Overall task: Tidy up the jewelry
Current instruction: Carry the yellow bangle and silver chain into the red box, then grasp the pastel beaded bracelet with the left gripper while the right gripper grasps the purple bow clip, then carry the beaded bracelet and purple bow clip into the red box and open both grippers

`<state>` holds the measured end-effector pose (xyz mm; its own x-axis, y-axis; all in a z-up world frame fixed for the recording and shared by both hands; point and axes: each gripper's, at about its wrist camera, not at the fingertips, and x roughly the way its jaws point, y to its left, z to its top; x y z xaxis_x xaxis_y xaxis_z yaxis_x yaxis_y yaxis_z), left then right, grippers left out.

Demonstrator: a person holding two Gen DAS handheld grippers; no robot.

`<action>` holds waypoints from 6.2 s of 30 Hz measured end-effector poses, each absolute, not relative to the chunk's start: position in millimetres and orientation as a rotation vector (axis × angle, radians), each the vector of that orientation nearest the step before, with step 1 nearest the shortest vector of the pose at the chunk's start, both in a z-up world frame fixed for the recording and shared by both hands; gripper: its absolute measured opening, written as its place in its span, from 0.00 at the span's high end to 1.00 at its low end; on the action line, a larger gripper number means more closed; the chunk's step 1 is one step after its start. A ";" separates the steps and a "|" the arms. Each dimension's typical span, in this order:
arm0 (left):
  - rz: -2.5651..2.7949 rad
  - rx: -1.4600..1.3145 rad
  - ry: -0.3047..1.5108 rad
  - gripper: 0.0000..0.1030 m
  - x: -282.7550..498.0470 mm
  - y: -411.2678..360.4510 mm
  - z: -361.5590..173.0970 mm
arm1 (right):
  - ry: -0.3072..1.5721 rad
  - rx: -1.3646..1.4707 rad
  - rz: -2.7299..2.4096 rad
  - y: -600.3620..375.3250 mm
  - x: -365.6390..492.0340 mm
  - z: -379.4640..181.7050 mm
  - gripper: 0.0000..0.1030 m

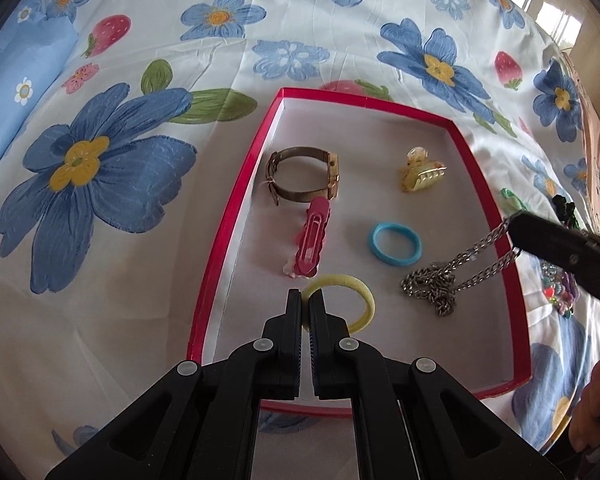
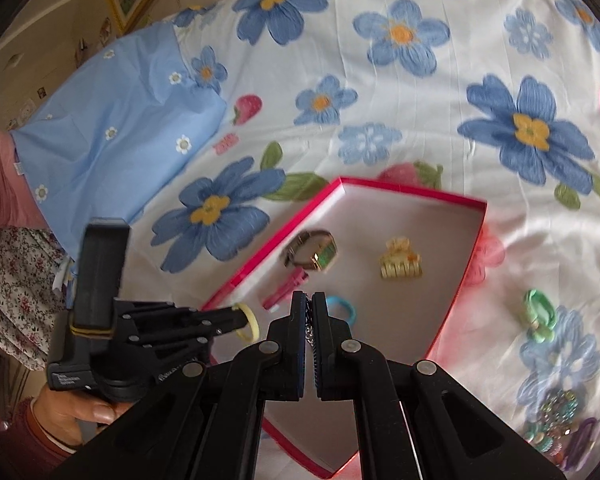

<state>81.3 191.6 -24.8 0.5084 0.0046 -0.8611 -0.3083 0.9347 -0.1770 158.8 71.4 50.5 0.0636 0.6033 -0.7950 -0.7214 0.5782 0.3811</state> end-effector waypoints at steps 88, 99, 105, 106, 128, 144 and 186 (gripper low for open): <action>-0.192 -0.103 1.102 0.49 179.2 -25.5 -28.0 | 1.238 0.017 0.548 -174.3 219.6 14.3 0.58; -0.261 0.019 1.075 0.92 187.4 -50.9 -42.2 | 1.230 0.013 0.551 -174.6 223.3 10.7 0.87; -0.249 -0.066 1.035 0.92 165.5 -26.6 -24.7 | 1.173 0.053 0.561 -177.8 220.4 33.9 0.87; -0.243 -0.080 1.025 0.92 159.9 -21.0 -20.0 | 1.165 0.059 0.563 -177.1 219.5 37.7 0.87; -0.099 -0.244 0.823 0.92 51.2 79.8 62.9 | 1.127 0.031 0.734 -104.4 184.8 66.7 0.87; 0.035 -0.317 0.801 0.92 18.4 141.2 66.8 | 1.125 -0.017 0.879 -32.8 160.4 73.1 0.87; 0.246 -0.473 0.985 0.90 49.2 215.5 -34.9 | 1.248 -0.284 0.977 76.1 145.8 3.8 0.75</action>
<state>49.2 215.5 -34.9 0.5367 -0.0121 -0.8437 -0.4071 0.8721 -0.2716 145.8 76.1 3.8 -0.0069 0.4644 -0.8856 -0.7486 0.5847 0.3125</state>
